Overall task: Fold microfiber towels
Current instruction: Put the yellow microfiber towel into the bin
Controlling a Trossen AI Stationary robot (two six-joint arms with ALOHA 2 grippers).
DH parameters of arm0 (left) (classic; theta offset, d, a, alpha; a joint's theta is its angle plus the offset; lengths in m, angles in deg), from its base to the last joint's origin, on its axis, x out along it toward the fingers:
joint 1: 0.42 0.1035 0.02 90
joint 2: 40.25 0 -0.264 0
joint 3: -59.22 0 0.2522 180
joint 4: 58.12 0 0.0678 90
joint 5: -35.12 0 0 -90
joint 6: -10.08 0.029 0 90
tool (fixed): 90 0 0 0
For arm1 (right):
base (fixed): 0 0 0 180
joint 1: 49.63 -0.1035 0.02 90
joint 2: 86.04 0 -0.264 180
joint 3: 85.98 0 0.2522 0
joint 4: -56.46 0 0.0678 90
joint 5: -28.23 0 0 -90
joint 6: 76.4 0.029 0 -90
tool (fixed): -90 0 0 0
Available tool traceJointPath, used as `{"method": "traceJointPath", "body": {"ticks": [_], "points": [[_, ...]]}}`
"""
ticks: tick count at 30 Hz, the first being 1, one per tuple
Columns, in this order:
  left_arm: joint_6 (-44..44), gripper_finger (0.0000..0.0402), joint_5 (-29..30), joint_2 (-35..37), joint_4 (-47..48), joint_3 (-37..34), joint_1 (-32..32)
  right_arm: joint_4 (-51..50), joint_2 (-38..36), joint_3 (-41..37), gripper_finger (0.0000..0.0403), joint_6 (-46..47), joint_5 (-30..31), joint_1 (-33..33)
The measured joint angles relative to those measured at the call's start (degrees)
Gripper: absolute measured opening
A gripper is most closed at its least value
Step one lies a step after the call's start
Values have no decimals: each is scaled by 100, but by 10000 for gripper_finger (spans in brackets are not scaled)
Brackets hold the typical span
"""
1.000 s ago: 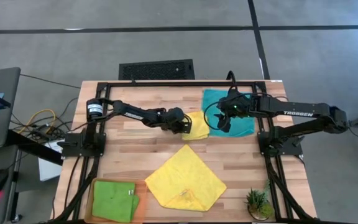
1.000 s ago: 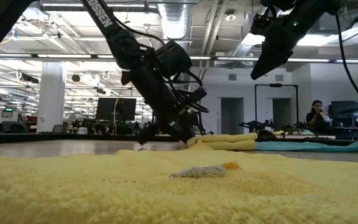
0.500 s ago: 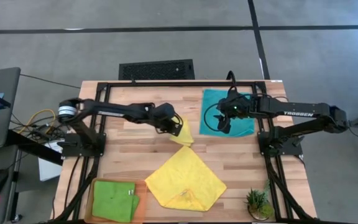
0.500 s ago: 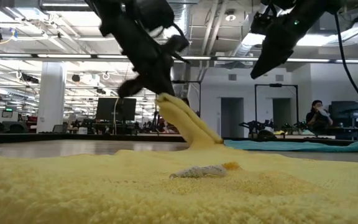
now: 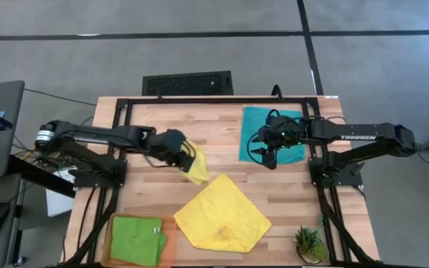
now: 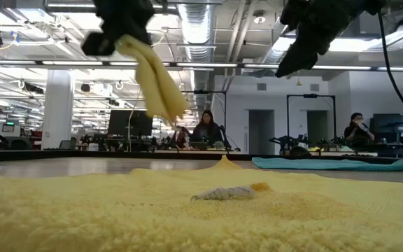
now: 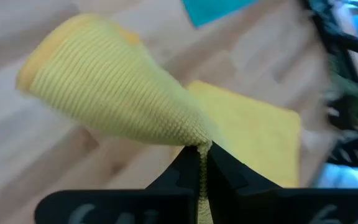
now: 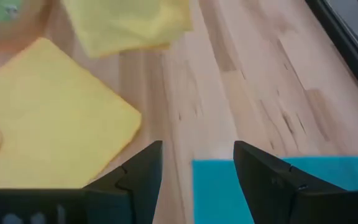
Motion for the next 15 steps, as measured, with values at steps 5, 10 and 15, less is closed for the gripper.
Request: {"method": "traceJointPath", "body": {"ticks": [5,10,15], "points": [[-614,0,-9,608,416,0,-671,276,2,0,221,154,-53,-185],[-1262,0,354,1085,586,2,-1579,711,2,0,221,281,-516,-384],[-1674,0,468,1244,605,4,-2577,1028,2,0,221,292,-758,-609]]}}
